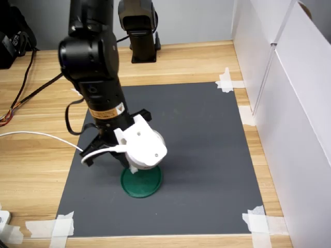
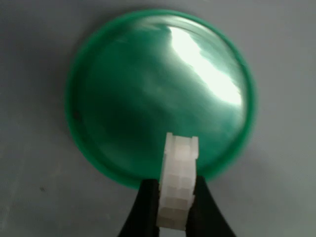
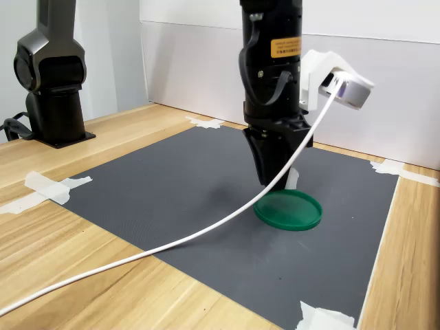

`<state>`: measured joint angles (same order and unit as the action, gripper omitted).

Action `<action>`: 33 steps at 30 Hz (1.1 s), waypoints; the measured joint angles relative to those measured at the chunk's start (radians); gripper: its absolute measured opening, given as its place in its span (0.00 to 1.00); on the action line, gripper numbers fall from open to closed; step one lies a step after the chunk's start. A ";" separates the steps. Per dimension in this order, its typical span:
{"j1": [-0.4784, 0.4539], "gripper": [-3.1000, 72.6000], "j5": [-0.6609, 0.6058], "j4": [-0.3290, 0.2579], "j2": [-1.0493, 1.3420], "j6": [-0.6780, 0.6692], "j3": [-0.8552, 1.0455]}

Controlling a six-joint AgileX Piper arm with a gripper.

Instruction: Grasp a white terminal and put it in the green lid.

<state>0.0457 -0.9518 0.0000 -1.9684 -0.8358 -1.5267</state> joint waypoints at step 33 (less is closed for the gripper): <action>0.008 0.66 0.252 -0.100 0.239 0.030 0.077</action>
<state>0.0539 -0.6999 -0.0998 -1.7289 -0.8054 -1.4502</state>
